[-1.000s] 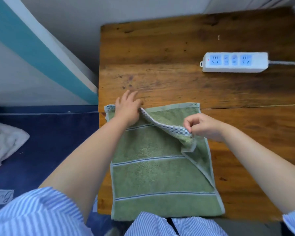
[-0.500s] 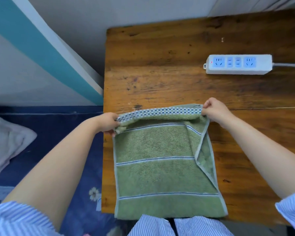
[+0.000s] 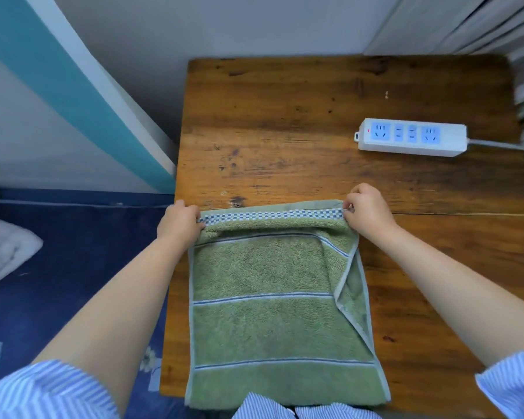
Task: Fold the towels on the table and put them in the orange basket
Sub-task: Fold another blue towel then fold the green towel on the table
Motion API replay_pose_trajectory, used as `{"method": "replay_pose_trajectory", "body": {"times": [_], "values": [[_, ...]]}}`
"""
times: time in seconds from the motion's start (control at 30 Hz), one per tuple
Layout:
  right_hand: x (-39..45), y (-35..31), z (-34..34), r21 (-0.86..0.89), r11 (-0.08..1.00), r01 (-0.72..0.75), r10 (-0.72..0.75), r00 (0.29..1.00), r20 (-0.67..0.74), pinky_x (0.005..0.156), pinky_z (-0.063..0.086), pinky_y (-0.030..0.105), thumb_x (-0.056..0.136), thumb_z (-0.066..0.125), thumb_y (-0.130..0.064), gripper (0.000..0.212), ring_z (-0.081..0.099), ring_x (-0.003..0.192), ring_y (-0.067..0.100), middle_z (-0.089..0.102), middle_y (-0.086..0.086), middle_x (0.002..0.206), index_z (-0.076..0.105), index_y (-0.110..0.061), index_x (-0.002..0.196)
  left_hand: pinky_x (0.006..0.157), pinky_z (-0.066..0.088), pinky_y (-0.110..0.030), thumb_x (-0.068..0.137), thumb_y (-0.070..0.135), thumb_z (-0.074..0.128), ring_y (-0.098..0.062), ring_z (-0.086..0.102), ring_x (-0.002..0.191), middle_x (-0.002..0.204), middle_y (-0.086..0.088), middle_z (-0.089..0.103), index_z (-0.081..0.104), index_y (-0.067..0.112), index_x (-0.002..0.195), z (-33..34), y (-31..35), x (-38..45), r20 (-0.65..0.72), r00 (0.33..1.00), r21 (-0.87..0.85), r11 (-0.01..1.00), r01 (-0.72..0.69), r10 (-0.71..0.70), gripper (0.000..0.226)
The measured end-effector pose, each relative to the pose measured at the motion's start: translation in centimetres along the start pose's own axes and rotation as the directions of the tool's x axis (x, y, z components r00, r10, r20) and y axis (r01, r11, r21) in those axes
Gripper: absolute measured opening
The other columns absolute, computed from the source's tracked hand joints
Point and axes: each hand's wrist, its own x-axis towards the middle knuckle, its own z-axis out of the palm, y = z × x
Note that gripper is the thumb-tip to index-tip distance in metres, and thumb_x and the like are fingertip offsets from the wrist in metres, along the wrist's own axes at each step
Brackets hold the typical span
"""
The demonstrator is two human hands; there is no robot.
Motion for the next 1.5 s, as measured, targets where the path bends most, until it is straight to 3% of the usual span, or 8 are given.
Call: {"method": "replay_pose_trajectory", "body": {"times": [0.63,0.8,1.03,1.13,1.2,1.37,1.43,1.5], "values": [[-1.5,0.2,-3.1,0.152,0.985,0.077,-0.104,0.978,0.181,0.056,0.033,0.026,0.089,0.051,-0.008,0.009,0.044,0.066,0.014,0.049,-0.001,0.075,0.047,-0.013,0.081,0.056,0.033,-0.024,0.088,0.02,0.058,-0.021,0.047,0.076,0.079,-0.004,0.051,0.049,0.009,0.082,-3.1,-3.5,-2.1,0.041,0.981,-0.293,0.941,-0.17,0.19,0.015],[-4.1,-1.3,-4.9,0.092,0.982,0.165,-0.167,0.986,0.01,0.062,0.038,0.028,0.091,0.045,-0.008,0.005,0.05,0.079,0.021,0.056,0.006,0.089,0.047,-0.012,0.095,0.086,0.043,-0.037,0.095,0.019,0.045,-0.031,0.053,0.109,0.119,-0.014,0.057,0.047,0.008,0.123,-4.3,-3.1,-4.4,-0.019,0.964,-0.052,0.963,-0.264,0.264,0.03],[-9.5,-3.5,-8.3,-0.252,0.919,0.302,-0.276,0.952,0.135,0.088,0.042,0.031,0.09,0.048,-0.008,0.026,0.053,0.104,0.026,0.057,0.012,0.111,0.06,-0.005,0.113,0.073,0.041,-0.037,0.096,0.012,0.037,-0.032,0.053,0.096,0.098,-0.014,0.052,0.052,0.002,0.095,-7.6,-1.7,-8.8,-0.14,0.935,0.219,0.931,-0.291,0.325,0.017],[-12.3,-4.6,-11.4,-0.291,0.898,0.328,-0.383,0.911,-0.153,0.083,0.045,0.039,0.087,0.049,0.0,0.02,0.055,0.098,0.035,0.059,0.021,0.103,0.063,0.004,0.101,0.082,0.042,-0.038,0.096,0.013,0.039,-0.035,0.053,0.102,0.106,-0.019,0.057,0.057,-0.003,0.103,-10.5,-0.8,-11.3,-0.249,0.907,0.159,0.939,-0.307,0.339,0.025],[-14.3,-5.5,-13.4,-0.247,0.897,0.367,-0.442,0.761,-0.475,0.077,0.047,0.046,0.079,0.052,0.01,0.015,0.058,0.088,0.044,0.059,0.031,0.09,0.063,0.012,0.089,0.084,0.042,-0.036,0.093,0.012,0.045,-0.035,0.054,0.103,0.107,-0.022,0.061,0.061,-0.004,0.103,-12.8,-0.1,-13.3,-0.417,0.841,0.018,0.929,-0.37,0.343,0.024],[-18.9,-7.3,-16.9,0.124,0.924,0.362,-0.018,0.365,-0.931,0.081,0.034,0.038,0.078,0.039,0.003,0.026,0.053,0.09,0.049,0.054,0.038,0.093,0.058,0.015,0.09,0.081,0.038,-0.029,0.086,0.006,0.058,-0.034,0.06,0.096,0.1,-0.024,0.067,0.067,-0.004,0.097,-17.7,0.5,-19.1,-0.831,0.543,-0.31,0.712,-0.63,0.119,0.018],[-20.1,-7.6,-17.3,0.185,0.934,0.306,0.063,0.369,-0.927,0.083,0.031,0.037,0.081,0.036,0.0,0.029,0.051,0.097,0.047,0.052,0.038,0.102,0.057,0.015,0.096,0.081,0.037,-0.03,0.086,0.005,0.057,-0.036,0.059,0.096,0.101,-0.025,0.066,0.067,-0.004,0.097,-18.0,0.2,-20.5,-0.839,0.506,-0.193,0.76,-0.62,0.2,0.018],[-20.5,-7.2,-17.5,0.034,0.984,0.177,-0.057,0.486,-0.872,0.089,0.029,0.039,0.083,0.039,0.002,0.029,0.047,0.106,0.043,0.052,0.033,0.11,0.057,0.011,0.103,0.082,0.041,-0.033,0.087,0.007,0.053,-0.035,0.056,0.101,0.107,-0.024,0.062,0.066,-0.002,0.1,-17.8,0.0,-21.1,-0.678,0.63,0.059,0.883,-0.466,0.378,0.021]]}}
